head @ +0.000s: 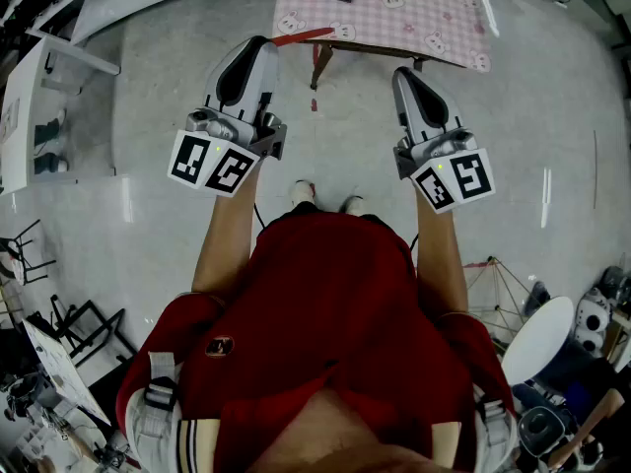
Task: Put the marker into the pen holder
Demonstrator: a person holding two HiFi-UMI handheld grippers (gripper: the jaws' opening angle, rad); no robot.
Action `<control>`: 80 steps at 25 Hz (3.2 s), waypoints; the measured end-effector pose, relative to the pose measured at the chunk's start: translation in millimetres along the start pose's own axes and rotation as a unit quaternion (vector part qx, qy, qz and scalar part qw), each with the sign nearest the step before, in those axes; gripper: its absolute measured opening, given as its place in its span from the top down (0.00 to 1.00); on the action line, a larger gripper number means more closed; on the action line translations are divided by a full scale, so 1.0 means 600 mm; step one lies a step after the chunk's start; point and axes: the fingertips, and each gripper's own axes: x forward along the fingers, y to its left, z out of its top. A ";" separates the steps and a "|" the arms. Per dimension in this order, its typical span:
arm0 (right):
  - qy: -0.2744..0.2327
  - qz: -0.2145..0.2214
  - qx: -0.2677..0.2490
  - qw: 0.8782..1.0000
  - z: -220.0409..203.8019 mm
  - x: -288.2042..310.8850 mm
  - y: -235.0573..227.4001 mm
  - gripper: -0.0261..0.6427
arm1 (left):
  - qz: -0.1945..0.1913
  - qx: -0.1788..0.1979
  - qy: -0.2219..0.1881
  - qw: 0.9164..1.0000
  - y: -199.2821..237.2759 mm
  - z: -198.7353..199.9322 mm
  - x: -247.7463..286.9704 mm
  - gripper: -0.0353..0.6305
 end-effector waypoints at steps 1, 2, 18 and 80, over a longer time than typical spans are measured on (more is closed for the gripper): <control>0.001 -0.001 -0.001 1.000 -0.001 0.004 0.003 0.96 | 0.000 -0.002 -0.002 1.000 0.005 0.002 -0.002 0.87; 0.002 -0.002 0.000 1.000 -0.002 0.008 0.006 0.97 | 0.000 -0.004 -0.003 1.000 0.010 0.004 -0.004 0.87; 0.002 -0.027 0.004 1.000 -0.034 0.091 0.082 0.96 | -0.013 -0.027 -0.029 0.999 0.131 0.035 -0.065 0.87; 0.043 0.046 -0.009 0.998 -0.098 0.423 -0.461 0.96 | 0.083 0.030 0.132 0.987 0.368 -0.260 0.466 0.87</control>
